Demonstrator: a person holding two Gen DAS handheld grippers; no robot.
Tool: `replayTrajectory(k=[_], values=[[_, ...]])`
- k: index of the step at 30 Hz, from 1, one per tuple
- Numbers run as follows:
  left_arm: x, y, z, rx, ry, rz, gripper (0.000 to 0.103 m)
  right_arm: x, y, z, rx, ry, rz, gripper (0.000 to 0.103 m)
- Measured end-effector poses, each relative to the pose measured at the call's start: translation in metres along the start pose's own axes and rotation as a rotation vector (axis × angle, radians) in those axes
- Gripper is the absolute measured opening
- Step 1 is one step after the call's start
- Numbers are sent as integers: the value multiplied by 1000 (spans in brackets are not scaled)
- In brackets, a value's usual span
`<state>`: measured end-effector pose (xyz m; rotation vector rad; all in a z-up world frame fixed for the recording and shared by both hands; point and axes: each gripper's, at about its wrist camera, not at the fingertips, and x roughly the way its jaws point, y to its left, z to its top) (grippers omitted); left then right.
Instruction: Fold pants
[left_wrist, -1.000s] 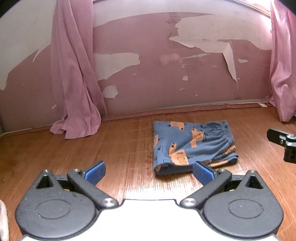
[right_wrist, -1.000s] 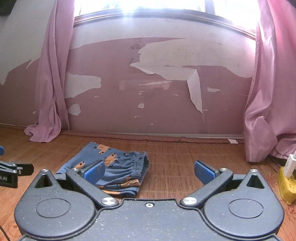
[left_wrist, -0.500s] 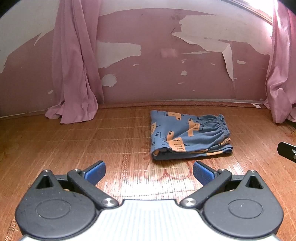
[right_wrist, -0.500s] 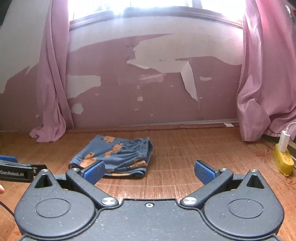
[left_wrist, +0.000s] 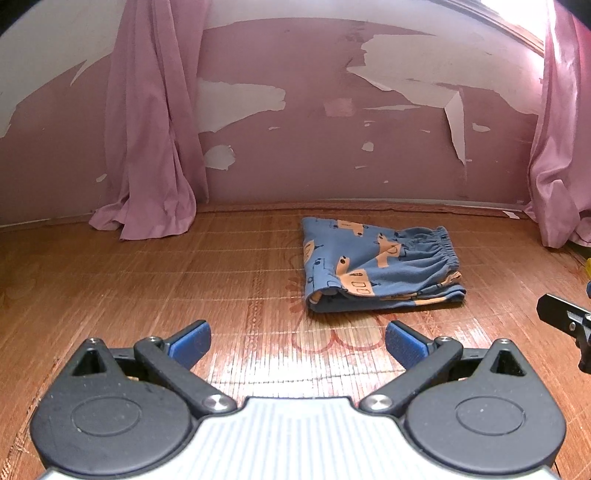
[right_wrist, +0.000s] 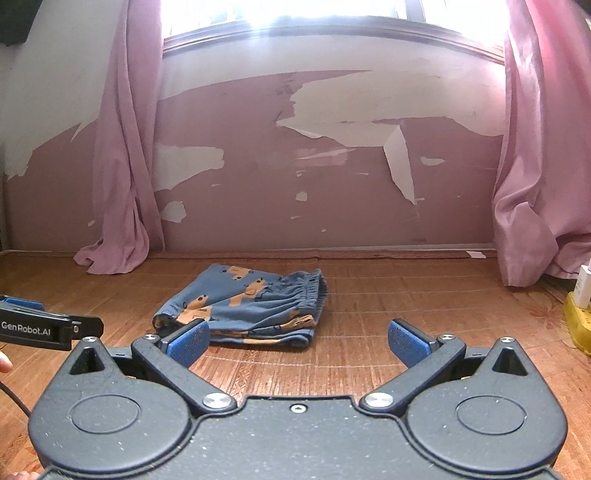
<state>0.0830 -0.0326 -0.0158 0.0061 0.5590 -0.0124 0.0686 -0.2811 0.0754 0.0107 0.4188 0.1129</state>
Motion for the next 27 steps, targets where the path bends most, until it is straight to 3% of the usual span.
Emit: replayTrajectory(k=[27], values=[[0, -6, -1, 36, 21, 1, 103, 1, -5, -1, 12, 0, 10, 102]])
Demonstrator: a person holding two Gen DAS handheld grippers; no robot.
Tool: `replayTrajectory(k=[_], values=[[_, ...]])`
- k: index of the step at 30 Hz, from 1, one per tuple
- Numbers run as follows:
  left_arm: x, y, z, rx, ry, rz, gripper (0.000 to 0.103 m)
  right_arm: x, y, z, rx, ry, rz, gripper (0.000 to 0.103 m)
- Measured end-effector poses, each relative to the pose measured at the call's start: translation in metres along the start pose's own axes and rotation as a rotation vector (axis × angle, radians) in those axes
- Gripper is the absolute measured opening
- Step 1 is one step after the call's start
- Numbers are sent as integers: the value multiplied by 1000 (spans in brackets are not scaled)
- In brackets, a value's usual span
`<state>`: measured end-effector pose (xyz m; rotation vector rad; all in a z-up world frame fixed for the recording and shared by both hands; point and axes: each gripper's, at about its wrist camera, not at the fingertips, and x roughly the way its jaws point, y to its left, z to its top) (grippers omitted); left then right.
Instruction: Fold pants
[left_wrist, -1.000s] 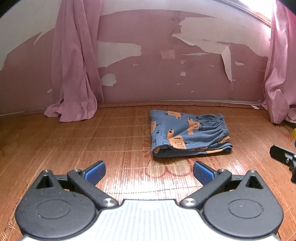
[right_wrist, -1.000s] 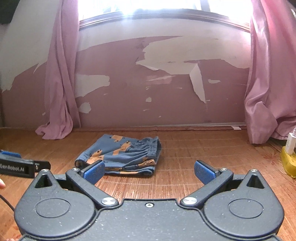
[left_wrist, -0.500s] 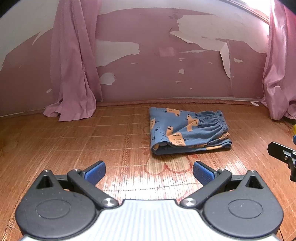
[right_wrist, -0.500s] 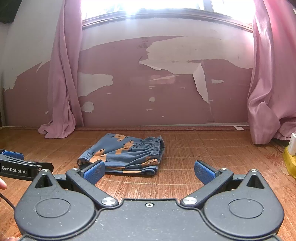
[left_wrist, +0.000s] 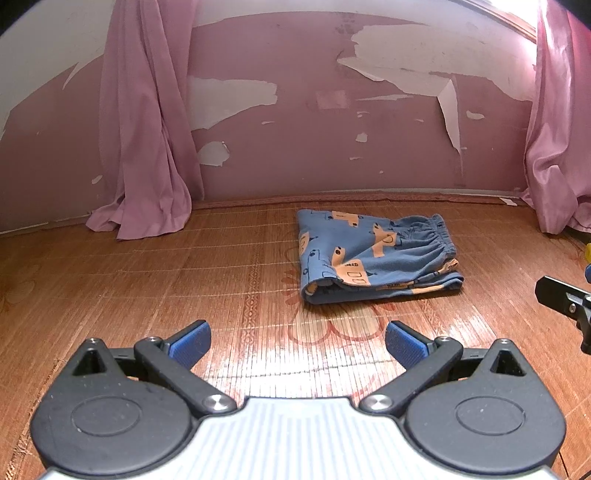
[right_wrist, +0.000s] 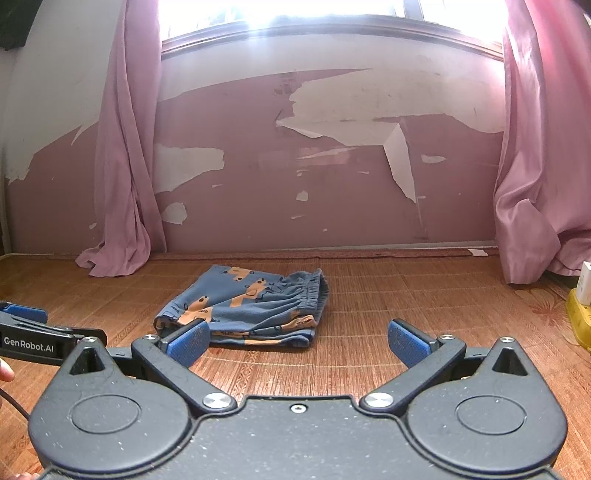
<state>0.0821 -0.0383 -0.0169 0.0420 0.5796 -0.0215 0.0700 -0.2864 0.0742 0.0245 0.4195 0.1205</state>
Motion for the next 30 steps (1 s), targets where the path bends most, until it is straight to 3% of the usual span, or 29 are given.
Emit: replayTrajectory(k=[30], values=[[-4, 0, -3, -15, 1, -3, 103, 2, 0, 0, -12, 13, 0, 102]])
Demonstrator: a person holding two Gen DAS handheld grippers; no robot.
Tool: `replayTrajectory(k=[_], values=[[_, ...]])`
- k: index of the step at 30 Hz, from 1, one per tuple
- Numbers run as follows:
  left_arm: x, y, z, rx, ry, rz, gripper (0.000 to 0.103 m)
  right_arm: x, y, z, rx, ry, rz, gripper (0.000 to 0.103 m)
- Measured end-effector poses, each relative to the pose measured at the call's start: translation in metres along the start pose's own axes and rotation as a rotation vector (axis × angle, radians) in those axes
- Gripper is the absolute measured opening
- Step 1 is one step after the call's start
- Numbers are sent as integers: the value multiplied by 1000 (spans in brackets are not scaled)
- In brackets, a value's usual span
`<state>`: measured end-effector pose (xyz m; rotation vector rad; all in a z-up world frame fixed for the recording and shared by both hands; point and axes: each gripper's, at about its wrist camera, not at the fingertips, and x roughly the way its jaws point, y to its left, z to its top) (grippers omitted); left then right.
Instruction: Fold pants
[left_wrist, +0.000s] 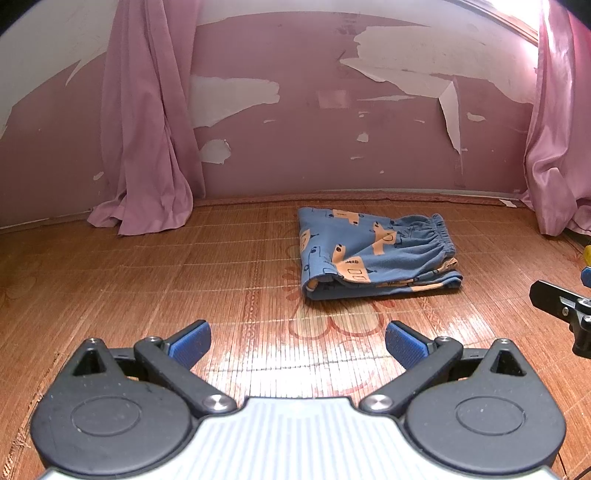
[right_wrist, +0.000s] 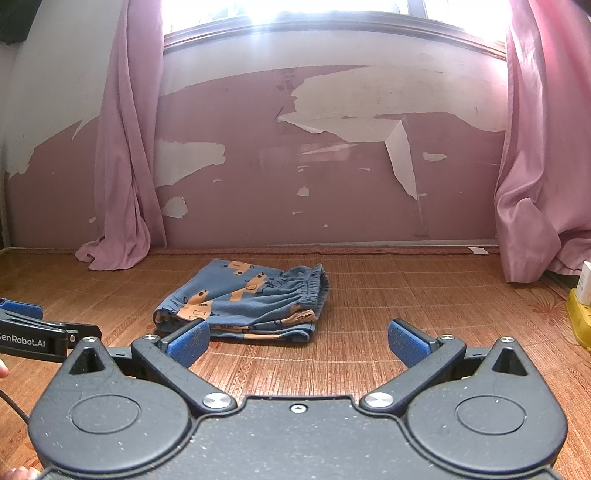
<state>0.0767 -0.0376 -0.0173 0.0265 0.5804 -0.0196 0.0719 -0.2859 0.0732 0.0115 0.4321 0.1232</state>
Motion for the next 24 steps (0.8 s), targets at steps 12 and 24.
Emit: replayTrajectory(k=[12, 24], values=[[-1, -1, -2, 2, 2, 0, 103, 0, 0, 0, 0, 0, 0, 102], [-1, 0, -2, -3, 12, -3, 103, 0, 0, 0, 0, 1, 0, 102]])
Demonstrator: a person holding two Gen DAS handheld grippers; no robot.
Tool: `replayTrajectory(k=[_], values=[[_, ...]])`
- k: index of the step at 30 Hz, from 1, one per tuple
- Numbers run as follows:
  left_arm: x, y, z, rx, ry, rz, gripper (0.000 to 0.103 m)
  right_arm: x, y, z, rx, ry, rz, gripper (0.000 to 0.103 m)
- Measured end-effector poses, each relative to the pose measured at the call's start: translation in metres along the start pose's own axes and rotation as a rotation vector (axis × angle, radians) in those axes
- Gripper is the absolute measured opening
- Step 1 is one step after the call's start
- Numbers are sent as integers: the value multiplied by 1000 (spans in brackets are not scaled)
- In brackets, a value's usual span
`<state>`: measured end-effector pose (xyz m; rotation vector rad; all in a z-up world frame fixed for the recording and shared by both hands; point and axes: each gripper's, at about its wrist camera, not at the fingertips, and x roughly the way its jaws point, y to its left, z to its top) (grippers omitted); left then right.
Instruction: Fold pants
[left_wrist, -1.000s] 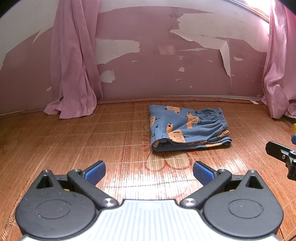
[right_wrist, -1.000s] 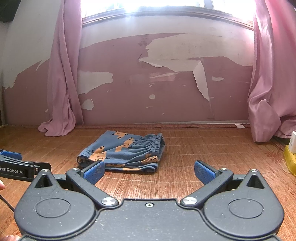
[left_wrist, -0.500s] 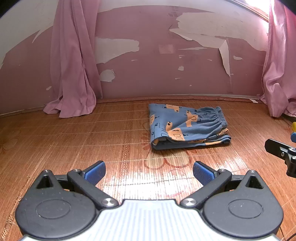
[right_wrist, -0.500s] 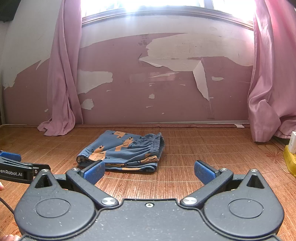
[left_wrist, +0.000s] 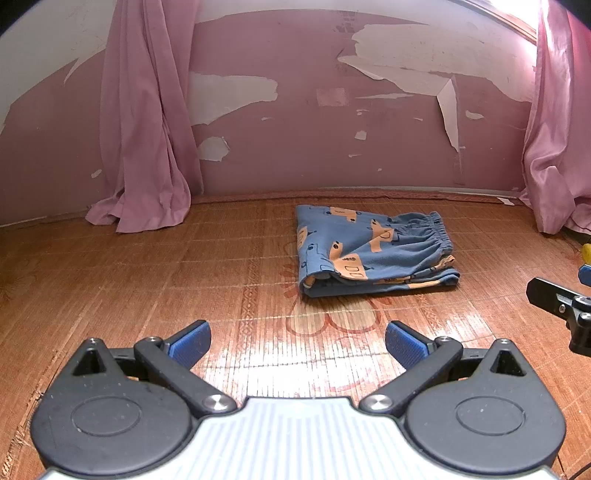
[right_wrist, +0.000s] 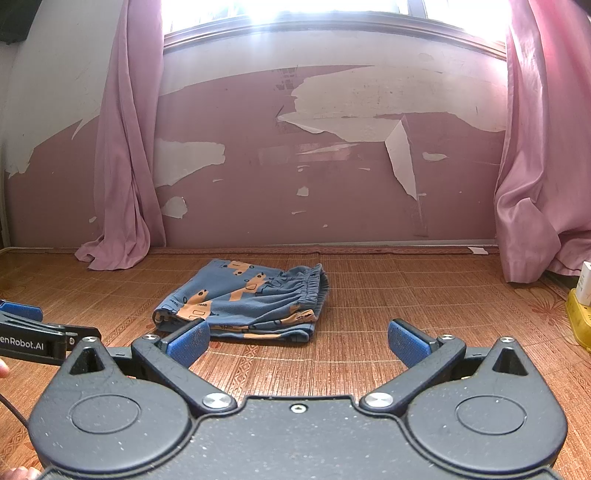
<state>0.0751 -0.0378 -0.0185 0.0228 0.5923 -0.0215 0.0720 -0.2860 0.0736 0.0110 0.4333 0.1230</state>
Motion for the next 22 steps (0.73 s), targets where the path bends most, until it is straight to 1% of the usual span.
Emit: replayTrajectory(k=[2, 5, 22], values=[[1, -2, 1, 14, 19, 20, 103, 0, 0, 0, 0, -1, 0, 102], [0, -4, 1, 46, 5, 44, 103, 0, 0, 0, 0, -1, 0, 102], [0, -2, 3, 42, 12, 32, 103, 0, 0, -1, -2, -5, 3, 102]])
